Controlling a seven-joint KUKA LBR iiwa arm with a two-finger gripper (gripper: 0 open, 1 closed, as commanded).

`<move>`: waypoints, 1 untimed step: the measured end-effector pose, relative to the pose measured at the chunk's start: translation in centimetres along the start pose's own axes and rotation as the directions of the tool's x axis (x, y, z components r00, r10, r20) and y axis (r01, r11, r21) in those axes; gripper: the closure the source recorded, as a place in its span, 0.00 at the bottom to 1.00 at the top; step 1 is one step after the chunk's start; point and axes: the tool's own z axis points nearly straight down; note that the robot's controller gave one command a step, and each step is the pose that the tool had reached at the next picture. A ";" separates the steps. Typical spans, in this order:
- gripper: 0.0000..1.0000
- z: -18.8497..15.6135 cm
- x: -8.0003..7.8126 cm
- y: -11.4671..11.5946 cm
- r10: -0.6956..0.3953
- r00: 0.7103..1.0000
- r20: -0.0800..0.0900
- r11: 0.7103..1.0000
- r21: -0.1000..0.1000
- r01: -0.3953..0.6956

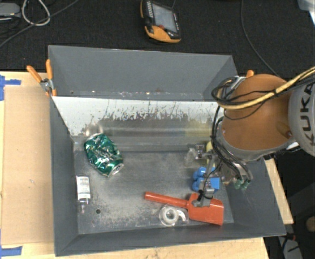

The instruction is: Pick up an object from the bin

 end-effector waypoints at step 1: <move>0.00 15.1 1.4 -5.4 -0.004 1.000 0.001 1.000 0.000 0.004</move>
Offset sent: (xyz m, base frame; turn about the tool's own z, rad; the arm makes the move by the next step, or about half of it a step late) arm -0.0213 -0.0535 -0.0669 -0.0035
